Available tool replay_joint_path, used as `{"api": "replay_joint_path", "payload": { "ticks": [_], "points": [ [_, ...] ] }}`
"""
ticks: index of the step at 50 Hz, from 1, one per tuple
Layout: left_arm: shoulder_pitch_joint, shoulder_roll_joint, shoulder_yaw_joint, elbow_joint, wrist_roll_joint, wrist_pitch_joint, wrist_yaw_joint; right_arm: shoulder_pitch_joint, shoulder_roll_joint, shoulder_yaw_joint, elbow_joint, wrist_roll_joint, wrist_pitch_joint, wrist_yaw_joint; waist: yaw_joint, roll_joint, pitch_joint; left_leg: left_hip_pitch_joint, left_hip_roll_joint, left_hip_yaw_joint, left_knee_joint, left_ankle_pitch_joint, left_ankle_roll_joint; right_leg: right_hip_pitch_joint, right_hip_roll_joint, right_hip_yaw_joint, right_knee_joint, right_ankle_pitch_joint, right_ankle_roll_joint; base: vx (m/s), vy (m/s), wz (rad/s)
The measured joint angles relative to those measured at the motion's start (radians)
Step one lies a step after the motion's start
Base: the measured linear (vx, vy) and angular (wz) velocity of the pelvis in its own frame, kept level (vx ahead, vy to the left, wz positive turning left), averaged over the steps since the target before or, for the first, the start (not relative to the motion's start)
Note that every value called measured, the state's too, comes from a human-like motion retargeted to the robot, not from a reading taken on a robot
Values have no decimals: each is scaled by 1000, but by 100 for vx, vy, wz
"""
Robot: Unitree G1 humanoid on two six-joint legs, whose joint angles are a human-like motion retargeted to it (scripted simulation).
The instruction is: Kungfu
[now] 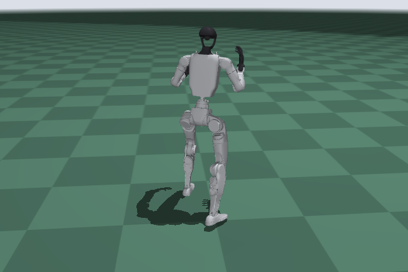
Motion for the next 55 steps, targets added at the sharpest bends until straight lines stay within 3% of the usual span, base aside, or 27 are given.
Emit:
{"api": "replay_joint_path", "payload": {
  "ticks": [4,7,10,13,15,17,18,19,20,22,25,28,32,36,40,46,51,55],
  "points": [
    [28,164,177,85,186,9,84,-239,-93,10,160,-112,77,-19,162,-83,12,-17,-90,-109,-39,55,-37,58,31,-30,-24,-8,66,12,-21,179],
    [8,296,297,265,379,6,163,-428,-155,-43,421,-216,112,75,305,-122,57,1,-109,-148,-63,91,-63,124,62,-94,-50,-26,69,6,-25,139],
    [-34,439,395,577,689,-73,320,-631,-173,-49,842,-432,30,105,404,-140,100,41,-117,-169,-99,117,-103,190,108,-119,-77,-27,63,7,-18,141],
    [-97,591,483,1008,1123,-131,610,-912,-191,40,1435,-895,-80,-179,445,-139,129,72,-132,-182,-135,155,-142,238,134,-138,-101,-30,64,1,-8,115],
    [-151,697,520,1343,1438,-53,833,-1100,-229,148,1814,-1266,49,-384,460,-136,134,81,-134,-169,-151,181,-148,251,138,-157,-108,-33,68,-11,2,81],
    [-192,775,545,1578,1636,142,873,-1173,-213,125,2042,-1422,489,-475,476,-133,146,87,-142,-167,-164,205,-148,265,142,-179,-110,-32,74,-5,1,84],
    [-181,799,560,1622,1671,207,837,-1190,-215,87,2092,-1462,581,-439,484,-133,159,93,-150,-171,-172,216,-148,274,145,-189,-113,-29,80,-1,-2,95],
    [-156,816,574,1637,1653,238,821,-1196,-231,90,2099,-1443,567,-367,488,-134,168,99,-160,-174,-181,227,-148,282,147,-195,-116,-26,86,0,-3,97],
    [-124,829,587,1637,1609,252,814,-1197,-252,115,2085,-1395,498,-278,490,-137,176,105,-171,-178,-190,238,-148,291,149,-199,-120,-22,92,2,0,74],
    [-41,826,643,1637,1476,148,835,-1151,-242,93,2018,-1380,392,-261,490,-144,172,114,-183,-173,-200,253,-148,297,147,-195,-121,-24,94,2,7,33],
    [61,791,775,1637,1450,32,901,-1105,-216,51,1999,-1453,386,-442,503,-145,168,126,-194,-168,-213,265,-148,302,132,-201,-113,-34,92,-4,12,5],
    [101,773,817,1637,1508,11,918,-1082,-198,35,2001,-1495,348,-422,485,-147,169,145,-210,-173,-234,279,-148,312,132,-207,-107,-39,94,1,4,25],
    [84,735,826,1584,1537,-28,897,-1062,-174,21,1983,-1467,374,-388,470,-147,169,164,-215,-171,-256,288,-148,315,129,-200,-102,-54,86,-2,3,1],
    [28,680,774,1441,1506,-131,904,-1059,-156,23,1960,-1465,365,-370,465,-142,171,177,-208,-181,-268,294,-148,309,127,-187,-88,-69,77,-7,-2,-24],
    [-63,627,630,1211,1415,-297,850,-1052,-142,22,1929,-1470,382,-371,451,-139,173,181,-198,-198,-267,294,-148,310,141,-176,-90,-71,70,-4,-4,-9],
    [-269,537,276,702,1109,-460,684,-1052,-115,26,1901,-1435,463,-355,438,-143,173,180,-187,-216,-259,288,-148,310,150,-172,-94,-63,70,1,-4,-7],
    [-519,358,-29,357,896,-523,546,-1062,-62,58,1852,-1405,543,-311,424,-136,159,171,-173,-231,-246,276,-148,307,157,-163,-106,-42,69,0,-1,-13],
    [-709,186,-222,254,869,-564,446,-1083,1,107,1784,-1403,596,-141,400,-126,144,158,-145,-243,-228,257,-148,295,170,-146,-118,-21,61,-2,-6,-43]
  ]
}}
